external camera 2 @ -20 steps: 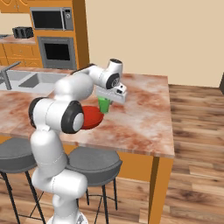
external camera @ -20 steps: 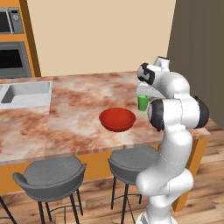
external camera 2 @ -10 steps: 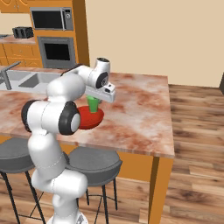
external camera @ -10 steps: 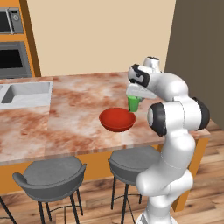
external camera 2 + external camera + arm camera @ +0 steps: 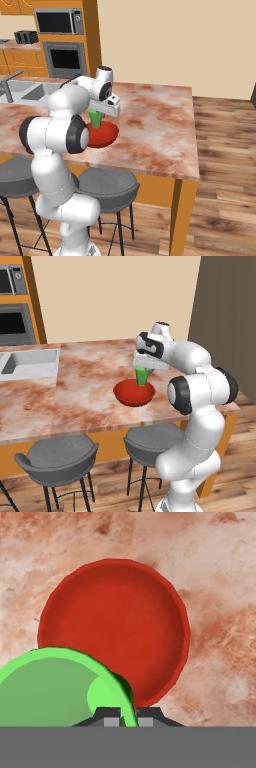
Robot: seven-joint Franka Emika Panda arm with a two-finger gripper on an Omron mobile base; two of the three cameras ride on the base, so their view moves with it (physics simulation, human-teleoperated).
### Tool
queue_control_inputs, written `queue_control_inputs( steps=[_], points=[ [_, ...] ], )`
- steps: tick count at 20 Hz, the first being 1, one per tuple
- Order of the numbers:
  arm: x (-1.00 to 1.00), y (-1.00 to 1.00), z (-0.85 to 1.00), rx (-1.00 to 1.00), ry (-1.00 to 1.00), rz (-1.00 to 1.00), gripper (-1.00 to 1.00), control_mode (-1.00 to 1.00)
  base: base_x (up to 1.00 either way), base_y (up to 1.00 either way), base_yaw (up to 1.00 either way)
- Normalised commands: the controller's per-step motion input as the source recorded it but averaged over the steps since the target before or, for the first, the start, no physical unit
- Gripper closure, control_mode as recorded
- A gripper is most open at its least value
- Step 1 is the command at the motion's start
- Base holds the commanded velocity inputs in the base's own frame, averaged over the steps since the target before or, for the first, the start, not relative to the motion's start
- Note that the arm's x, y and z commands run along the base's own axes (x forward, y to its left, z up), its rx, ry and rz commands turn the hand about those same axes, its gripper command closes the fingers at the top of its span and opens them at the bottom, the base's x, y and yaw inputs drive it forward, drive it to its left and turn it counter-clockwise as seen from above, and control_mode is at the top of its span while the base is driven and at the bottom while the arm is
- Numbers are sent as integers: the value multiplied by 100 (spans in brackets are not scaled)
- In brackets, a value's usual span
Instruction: Place the cup inside the bowl on the dining table and move the bowl to any counter.
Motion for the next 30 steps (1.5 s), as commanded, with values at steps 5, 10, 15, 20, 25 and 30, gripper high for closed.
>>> queue_control_inputs(
  steps=[5, 10, 15, 20, 25, 30],
  points=[
    [2, 18, 0, 0, 0, 0, 100, -100, 0, 0, 0],
    [5, 0, 0, 0, 0, 0, 100, -100, 0, 0, 0],
    [2, 0, -1, 0, 0, 0, 100, -100, 0, 0, 0],
    [0, 0, -5, 0, 0, 0, 100, -100, 0, 0, 0],
    [5, 0, -13, 0, -1, 0, 100, -100, 0, 0, 0],
    [3, 0, -16, 0, -2, 0, 100, -100, 0, 0, 0]
  ],
)
